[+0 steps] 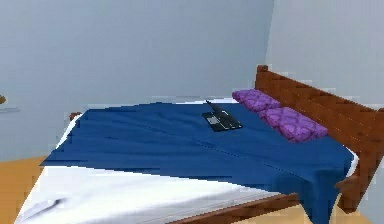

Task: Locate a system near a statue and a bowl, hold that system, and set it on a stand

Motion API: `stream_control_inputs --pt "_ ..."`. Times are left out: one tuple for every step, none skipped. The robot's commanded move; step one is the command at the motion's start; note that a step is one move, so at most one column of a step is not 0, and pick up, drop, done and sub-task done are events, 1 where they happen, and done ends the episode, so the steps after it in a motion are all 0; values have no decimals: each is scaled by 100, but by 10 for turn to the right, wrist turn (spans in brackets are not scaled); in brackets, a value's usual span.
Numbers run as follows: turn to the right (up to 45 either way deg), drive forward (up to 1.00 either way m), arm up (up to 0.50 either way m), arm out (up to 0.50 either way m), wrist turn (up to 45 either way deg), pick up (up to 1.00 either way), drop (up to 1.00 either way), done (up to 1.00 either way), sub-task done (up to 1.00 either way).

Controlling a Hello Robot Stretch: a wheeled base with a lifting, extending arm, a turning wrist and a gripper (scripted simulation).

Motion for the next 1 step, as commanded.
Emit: stream_control_inputs --pt "0 0 0 24 0 0 0 0 0"
